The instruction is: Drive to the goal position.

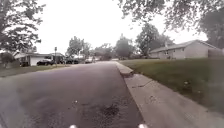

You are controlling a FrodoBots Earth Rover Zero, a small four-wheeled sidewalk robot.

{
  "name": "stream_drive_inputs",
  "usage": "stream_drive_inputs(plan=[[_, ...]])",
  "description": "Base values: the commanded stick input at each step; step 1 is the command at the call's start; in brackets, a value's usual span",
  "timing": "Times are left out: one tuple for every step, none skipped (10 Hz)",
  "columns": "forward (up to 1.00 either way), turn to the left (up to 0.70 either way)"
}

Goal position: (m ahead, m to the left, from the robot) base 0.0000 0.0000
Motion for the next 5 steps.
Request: stream_drive_inputs(plan=[[0.07, 0.00], [0.07, 0.00], [0.07, 0.00], [0.07, 0.00], [0.07, 0.00]])
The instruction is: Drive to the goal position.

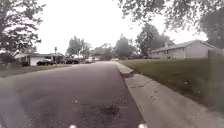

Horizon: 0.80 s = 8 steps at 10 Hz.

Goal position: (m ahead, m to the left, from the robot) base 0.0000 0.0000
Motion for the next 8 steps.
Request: stream_drive_inputs(plan=[[0.07, 0.00], [0.07, 0.00], [0.07, 0.00], [0.07, 0.00], [0.07, 0.00], [0.07, 0.00], [0.07, 0.00], [0.07, 0.00]])
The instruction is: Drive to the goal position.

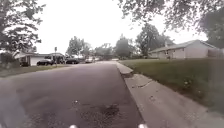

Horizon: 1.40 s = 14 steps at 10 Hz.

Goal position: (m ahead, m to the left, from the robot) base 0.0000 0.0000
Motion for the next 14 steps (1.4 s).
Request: stream_drive_inputs(plan=[[0.07, 0.00], [0.07, 0.00], [0.07, 0.00], [0.07, 0.00], [0.07, 0.00], [0.07, 0.00], [0.07, 0.00], [0.07, 0.00], [0.07, 0.00], [0.06, 0.00], [0.06, 0.00], [0.07, 0.00], [0.07, 0.00], [0.07, 0.00]])
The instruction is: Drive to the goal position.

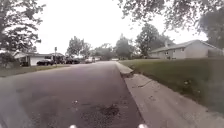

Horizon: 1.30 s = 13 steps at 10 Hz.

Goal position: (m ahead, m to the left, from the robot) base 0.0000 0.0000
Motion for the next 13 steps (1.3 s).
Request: stream_drive_inputs(plan=[[0.07, 0.00], [0.07, 0.00], [0.07, 0.00], [0.07, 0.00], [0.07, 0.00], [0.07, 0.00], [0.07, 0.00], [0.07, 0.00], [0.07, 0.00], [0.07, 0.00], [0.07, 0.00], [0.07, 0.00], [0.07, 0.00]])
